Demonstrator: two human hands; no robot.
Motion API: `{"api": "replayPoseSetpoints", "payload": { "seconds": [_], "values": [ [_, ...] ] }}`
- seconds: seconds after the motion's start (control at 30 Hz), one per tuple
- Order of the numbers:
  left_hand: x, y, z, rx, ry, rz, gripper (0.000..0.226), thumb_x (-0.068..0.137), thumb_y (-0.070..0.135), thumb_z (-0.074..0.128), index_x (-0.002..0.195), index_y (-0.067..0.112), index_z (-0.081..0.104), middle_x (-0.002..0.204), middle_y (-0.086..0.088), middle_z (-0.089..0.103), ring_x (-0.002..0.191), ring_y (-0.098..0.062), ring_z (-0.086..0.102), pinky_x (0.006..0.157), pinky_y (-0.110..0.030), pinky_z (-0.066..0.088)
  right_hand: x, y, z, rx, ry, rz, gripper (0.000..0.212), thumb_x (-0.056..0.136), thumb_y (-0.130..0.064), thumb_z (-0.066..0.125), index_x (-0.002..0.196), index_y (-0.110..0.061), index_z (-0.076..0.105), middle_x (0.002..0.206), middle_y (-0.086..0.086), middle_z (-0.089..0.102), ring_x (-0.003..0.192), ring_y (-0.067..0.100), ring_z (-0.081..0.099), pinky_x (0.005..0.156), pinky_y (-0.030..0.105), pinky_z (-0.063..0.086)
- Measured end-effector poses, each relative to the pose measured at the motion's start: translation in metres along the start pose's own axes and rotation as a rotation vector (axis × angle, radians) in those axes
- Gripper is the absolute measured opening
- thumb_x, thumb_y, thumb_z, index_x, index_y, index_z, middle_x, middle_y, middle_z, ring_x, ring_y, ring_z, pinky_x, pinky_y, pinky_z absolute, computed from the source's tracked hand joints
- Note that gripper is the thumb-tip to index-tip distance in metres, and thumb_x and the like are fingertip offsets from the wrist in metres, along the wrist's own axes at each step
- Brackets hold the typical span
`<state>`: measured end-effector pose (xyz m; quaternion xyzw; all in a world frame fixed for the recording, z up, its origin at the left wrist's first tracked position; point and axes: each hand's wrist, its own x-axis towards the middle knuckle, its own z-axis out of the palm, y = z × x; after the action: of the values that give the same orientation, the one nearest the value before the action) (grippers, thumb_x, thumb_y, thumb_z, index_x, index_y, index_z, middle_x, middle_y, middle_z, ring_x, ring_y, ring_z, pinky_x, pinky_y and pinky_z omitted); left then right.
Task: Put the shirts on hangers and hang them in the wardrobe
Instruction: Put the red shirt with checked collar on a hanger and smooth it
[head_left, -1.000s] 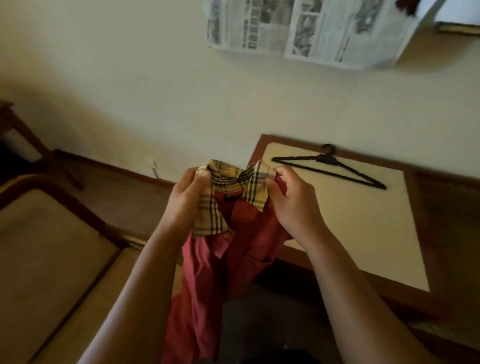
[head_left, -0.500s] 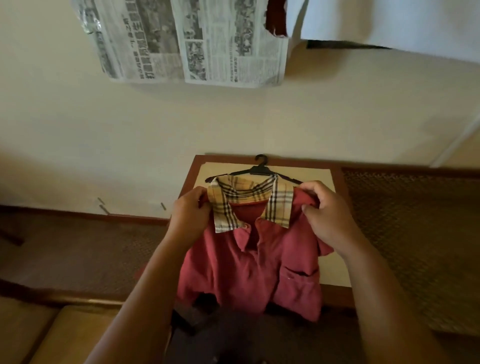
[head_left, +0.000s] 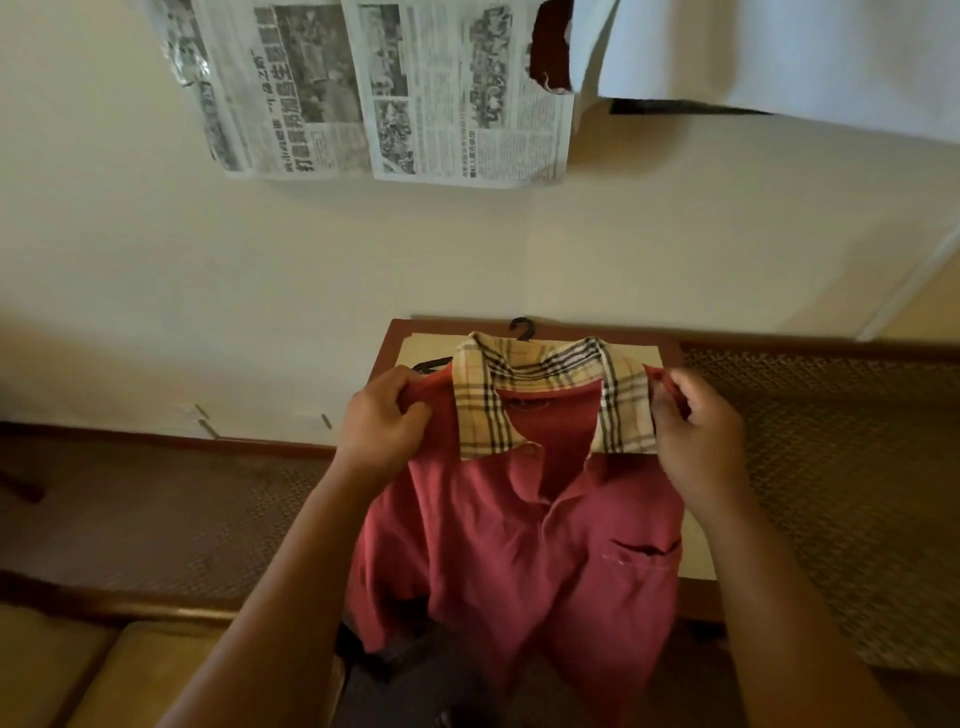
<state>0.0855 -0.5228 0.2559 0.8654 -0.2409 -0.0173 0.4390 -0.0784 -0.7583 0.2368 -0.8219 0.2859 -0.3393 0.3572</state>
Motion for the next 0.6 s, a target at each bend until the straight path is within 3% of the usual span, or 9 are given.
{"api": "replayPoseSetpoints", "payload": {
  "seconds": [0.07, 0.13, 0.2, 0.3, 0.4, 0.5, 0.6],
  "values": [
    [0.001, -0.012, -0.003, 0.074, -0.014, -0.009, 0.025, 0.081, 0.003, 0.049, 0.078, 0.027, 0.056, 0.079, 0.006, 0.058, 0.074, -0.013, 0.054, 0.058, -0.023, 0.038, 0.0, 0.003, 0.004, -0.015, -0.212, 0.078, 0.028, 0.087, 0.0, 0.051, 0.109, -0.013, 0.062, 0.101, 0.004, 0.061, 0.096, 0.018, 0.057, 0.075, 0.025, 0.038],
    [0.002, -0.023, -0.004, 0.139, 0.09, 0.022, 0.023, 0.086, -0.001, 0.048, 0.094, 0.016, 0.062, 0.091, 0.001, 0.058, 0.08, -0.017, 0.055, 0.061, -0.022, 0.038, -0.006, 0.008, 0.006, -0.145, -0.291, 0.029, 0.043, 0.081, 0.011, 0.05, 0.117, -0.01, 0.061, 0.109, 0.007, 0.054, 0.103, 0.02, 0.053, 0.081, 0.021, 0.035],
    [0.0, -0.032, -0.001, 0.195, 0.186, 0.024, 0.02, 0.093, 0.003, 0.046, 0.105, 0.01, 0.061, 0.095, -0.002, 0.056, 0.078, -0.016, 0.052, 0.058, -0.022, 0.037, -0.011, 0.011, 0.006, -0.239, -0.218, -0.086, 0.043, 0.079, 0.017, 0.053, 0.115, -0.004, 0.062, 0.116, 0.011, 0.051, 0.109, 0.022, 0.053, 0.091, 0.016, 0.035],
    [-0.002, -0.046, 0.004, 0.251, 0.236, -0.03, 0.019, 0.099, 0.016, 0.044, 0.11, 0.011, 0.059, 0.093, -0.008, 0.064, 0.076, -0.024, 0.057, 0.06, -0.035, 0.046, -0.014, 0.015, 0.007, -0.284, -0.018, -0.171, 0.031, 0.081, 0.016, 0.058, 0.108, 0.005, 0.066, 0.129, 0.02, 0.05, 0.123, 0.03, 0.049, 0.102, 0.03, 0.036],
    [0.0, -0.054, 0.002, 0.268, 0.228, -0.104, 0.028, 0.099, 0.037, 0.044, 0.103, 0.016, 0.061, 0.082, -0.008, 0.067, 0.073, -0.03, 0.062, 0.063, -0.04, 0.051, -0.024, 0.017, 0.011, -0.25, 0.072, -0.106, 0.029, 0.089, 0.006, 0.055, 0.117, 0.001, 0.063, 0.122, 0.017, 0.058, 0.115, 0.031, 0.056, 0.094, 0.031, 0.042],
    [0.007, -0.055, -0.003, 0.32, 0.182, -0.187, 0.04, 0.093, 0.052, 0.048, 0.078, 0.016, 0.057, 0.07, -0.002, 0.06, 0.067, -0.025, 0.059, 0.054, -0.03, 0.041, -0.028, 0.022, 0.011, -0.3, 0.065, -0.057, 0.034, 0.095, -0.007, 0.05, 0.128, -0.008, 0.057, 0.112, 0.012, 0.063, 0.102, 0.026, 0.061, 0.082, 0.027, 0.043],
    [0.015, -0.056, -0.008, 0.358, 0.129, -0.209, 0.031, 0.089, 0.049, 0.056, 0.075, 0.022, 0.056, 0.072, 0.004, 0.059, 0.07, -0.019, 0.055, 0.055, -0.027, 0.035, -0.021, 0.025, 0.011, -0.342, 0.066, -0.056, 0.031, 0.095, -0.008, 0.051, 0.125, -0.007, 0.059, 0.107, 0.015, 0.06, 0.096, 0.03, 0.06, 0.077, 0.028, 0.041]
  ]
}}
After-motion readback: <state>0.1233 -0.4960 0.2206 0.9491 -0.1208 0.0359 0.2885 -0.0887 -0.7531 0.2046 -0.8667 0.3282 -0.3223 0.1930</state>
